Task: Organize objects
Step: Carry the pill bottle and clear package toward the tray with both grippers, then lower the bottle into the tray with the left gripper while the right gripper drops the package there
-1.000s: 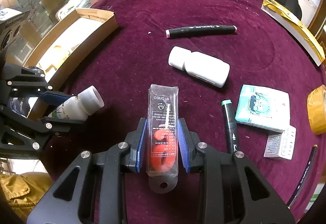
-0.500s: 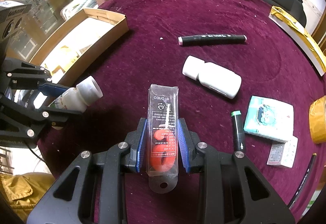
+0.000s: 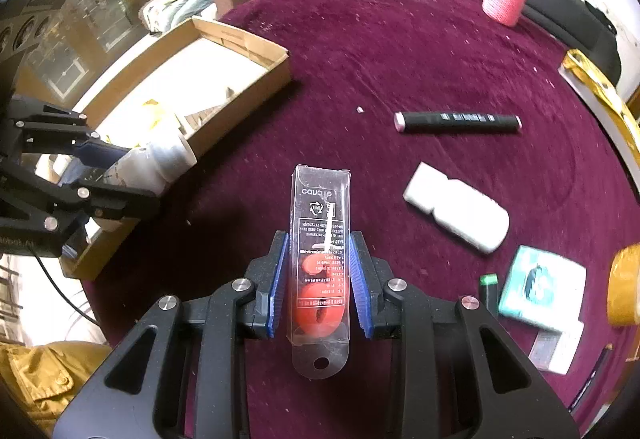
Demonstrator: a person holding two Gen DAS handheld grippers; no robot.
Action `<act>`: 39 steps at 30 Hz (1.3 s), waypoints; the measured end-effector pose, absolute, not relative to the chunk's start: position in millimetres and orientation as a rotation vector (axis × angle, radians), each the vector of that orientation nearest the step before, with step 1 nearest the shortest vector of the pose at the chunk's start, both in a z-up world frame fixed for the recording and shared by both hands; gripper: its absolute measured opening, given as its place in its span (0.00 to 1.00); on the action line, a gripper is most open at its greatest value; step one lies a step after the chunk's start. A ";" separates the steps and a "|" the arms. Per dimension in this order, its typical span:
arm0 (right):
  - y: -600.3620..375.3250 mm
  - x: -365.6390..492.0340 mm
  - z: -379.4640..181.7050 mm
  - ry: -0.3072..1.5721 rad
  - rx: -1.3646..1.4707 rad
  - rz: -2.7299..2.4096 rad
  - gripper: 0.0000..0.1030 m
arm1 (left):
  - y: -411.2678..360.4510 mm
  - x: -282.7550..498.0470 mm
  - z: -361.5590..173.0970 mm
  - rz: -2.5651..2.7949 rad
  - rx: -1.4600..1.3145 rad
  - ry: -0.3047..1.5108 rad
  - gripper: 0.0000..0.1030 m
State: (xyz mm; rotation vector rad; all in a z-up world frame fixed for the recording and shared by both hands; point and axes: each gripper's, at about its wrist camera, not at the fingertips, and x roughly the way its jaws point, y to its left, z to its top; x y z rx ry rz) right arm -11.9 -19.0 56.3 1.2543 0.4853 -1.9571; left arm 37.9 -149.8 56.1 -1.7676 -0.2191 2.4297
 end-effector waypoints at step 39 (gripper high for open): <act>-196.0 -51.7 69.0 0.755 0.985 -1.702 0.29 | -306.7 13.0 27.9 2.684 -1.913 -0.675 0.33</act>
